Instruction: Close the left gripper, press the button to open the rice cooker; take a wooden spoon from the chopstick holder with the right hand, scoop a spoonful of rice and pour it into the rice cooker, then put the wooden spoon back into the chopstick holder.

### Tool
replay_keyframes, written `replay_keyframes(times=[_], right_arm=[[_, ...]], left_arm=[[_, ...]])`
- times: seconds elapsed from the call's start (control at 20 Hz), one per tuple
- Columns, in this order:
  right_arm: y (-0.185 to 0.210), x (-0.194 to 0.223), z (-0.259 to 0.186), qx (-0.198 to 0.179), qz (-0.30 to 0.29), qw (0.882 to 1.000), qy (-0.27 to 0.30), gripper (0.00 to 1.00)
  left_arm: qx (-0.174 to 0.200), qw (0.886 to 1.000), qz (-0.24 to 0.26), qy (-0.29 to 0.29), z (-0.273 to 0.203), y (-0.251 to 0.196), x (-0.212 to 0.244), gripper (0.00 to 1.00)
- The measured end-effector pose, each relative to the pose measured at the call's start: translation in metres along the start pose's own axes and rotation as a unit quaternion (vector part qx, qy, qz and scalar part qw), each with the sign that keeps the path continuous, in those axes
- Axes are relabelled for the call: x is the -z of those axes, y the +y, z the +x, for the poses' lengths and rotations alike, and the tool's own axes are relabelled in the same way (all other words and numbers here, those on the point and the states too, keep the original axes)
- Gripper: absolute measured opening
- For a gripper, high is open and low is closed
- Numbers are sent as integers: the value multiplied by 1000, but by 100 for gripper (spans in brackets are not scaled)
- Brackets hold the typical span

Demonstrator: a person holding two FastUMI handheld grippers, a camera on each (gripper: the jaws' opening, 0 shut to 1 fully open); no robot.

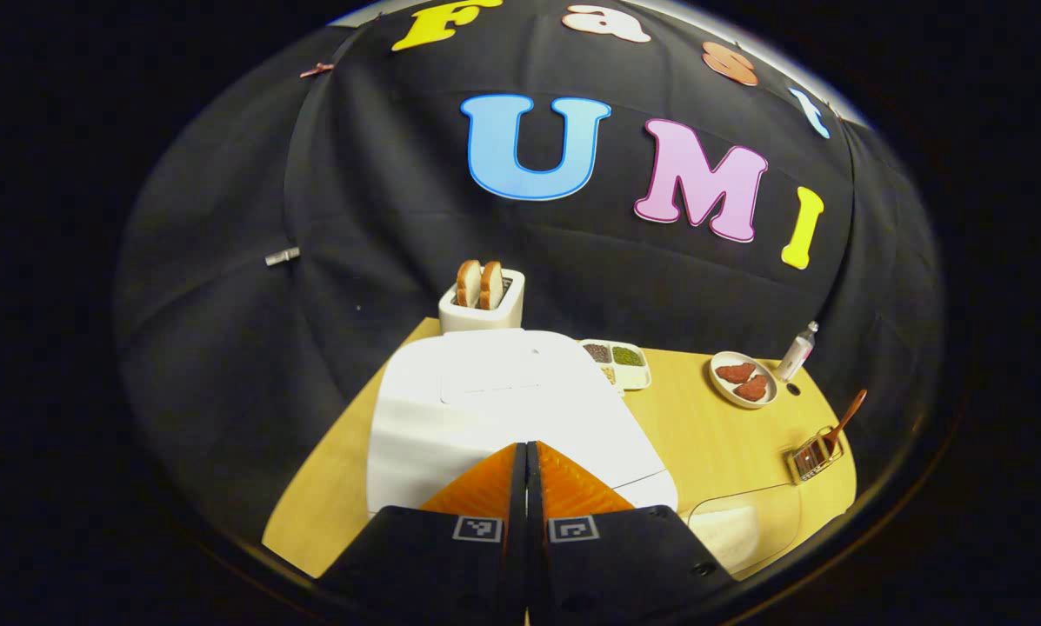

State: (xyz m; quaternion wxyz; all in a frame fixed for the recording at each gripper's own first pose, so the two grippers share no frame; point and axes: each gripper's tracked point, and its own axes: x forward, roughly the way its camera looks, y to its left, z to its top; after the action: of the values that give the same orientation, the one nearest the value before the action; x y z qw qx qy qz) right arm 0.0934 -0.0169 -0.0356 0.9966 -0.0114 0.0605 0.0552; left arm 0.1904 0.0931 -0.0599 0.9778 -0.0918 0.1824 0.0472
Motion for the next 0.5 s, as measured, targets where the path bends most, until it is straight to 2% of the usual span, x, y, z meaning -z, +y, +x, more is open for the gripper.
replay_keyframes(times=[0.1,0.15,0.3,0.5], right_arm=[[0,1,0,0,-1,1000,1,98],[0,2,-1,0,-3,1000,2,98],[-2,7,-2,-3,-3,1000,7,98],[-4,12,-2,-3,0,1000,13,98]], left_arm=[[6,1000,-14,11,8,-4,7,9],[11,1000,-19,17,14,-6,12,5],[11,999,-27,32,21,-5,20,6],[9,999,-13,38,24,-6,23,5]])
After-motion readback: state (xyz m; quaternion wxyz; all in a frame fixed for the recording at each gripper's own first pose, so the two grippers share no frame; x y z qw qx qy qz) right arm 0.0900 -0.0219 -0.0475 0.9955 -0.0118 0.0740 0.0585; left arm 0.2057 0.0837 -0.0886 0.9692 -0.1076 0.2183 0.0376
